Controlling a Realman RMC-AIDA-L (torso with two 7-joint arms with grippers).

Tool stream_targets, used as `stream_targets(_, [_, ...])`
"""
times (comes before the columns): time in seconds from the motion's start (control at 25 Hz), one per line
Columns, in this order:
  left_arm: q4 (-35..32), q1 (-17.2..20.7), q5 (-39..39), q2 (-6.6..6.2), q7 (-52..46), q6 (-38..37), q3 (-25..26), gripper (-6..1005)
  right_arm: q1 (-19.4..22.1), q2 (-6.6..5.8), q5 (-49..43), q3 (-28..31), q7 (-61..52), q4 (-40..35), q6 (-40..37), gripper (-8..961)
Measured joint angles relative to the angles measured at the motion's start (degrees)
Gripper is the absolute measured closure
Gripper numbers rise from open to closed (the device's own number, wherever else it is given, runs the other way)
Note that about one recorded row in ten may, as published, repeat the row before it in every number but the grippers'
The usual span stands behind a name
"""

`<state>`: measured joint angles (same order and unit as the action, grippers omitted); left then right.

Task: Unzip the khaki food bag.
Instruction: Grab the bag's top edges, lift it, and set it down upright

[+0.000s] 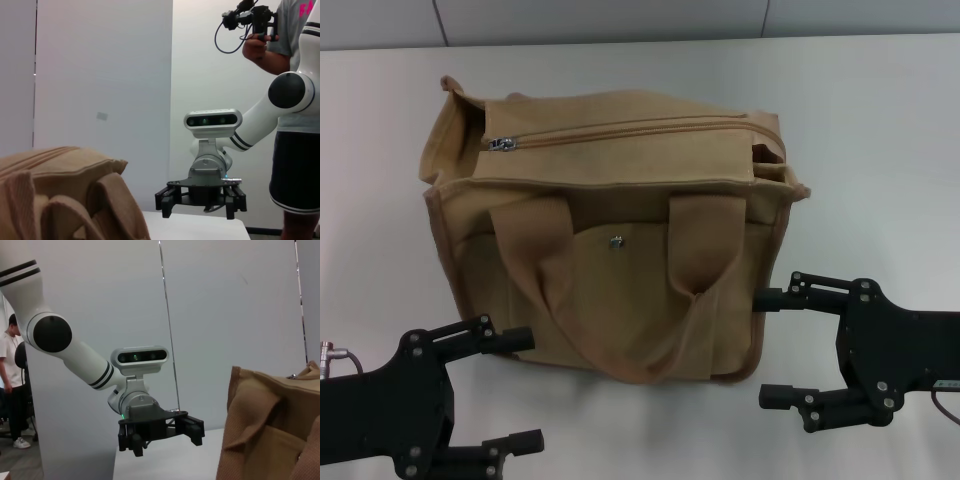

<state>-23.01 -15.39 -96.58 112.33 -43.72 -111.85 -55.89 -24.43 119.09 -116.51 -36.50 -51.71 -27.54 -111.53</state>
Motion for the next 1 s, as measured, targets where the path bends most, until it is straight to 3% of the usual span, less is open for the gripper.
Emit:
stream_targets(0.4, [0.0,0.1,0.2,0.43,0.6,0.2,1.3,185,0.1,0.01,0.1,0.0,0.0,0.3,1.2,113])
stream_targets(0.52, [0.2,1.0,0.2,0.45,1.3,0.0,6.4,185,0.3,0.05,0.2,0.4,0.2,0.4,1.5,113])
stream_targets(0.56, [0.4,2.3,0.3,0.53,2.9,-0.8,11.2,186,0.4,0.10,0.3,0.5,0.4,0.5,1.7,113])
stream_targets(0.6, [0.4,2.3,0.3,0.53,2.9,-0.8,11.2,186,0.4,0.10,0.3,0.5,0.4,0.5,1.7,113])
stream_targets(0.72, [0.2,5.9,0.6,2.01,7.1,-3.0,21.3,187,0.5,0.11,0.3,0.5,0.4,0.5,2.6,113])
stream_targets(0.76, [-0.1,7.4,1.3,3.11,8.4,-3.1,25.2,187,0.6,0.10,0.3,0.5,0.5,0.5,2.9,113])
stream_targets(0.8, [-0.1,7.4,1.3,3.11,8.4,-3.1,25.2,187,0.6,0.10,0.3,0.5,0.5,0.5,2.9,113])
stream_targets(0.88, [0.0,8.1,1.8,4.40,9.0,-2.7,28.8,188,0.5,0.10,0.3,0.5,0.4,0.4,3.7,113])
stream_targets(1.0, [0.0,7.6,1.4,4.90,8.9,-2.3,28.3,203,0.4,0.09,0.3,0.4,0.4,0.4,4.2,113])
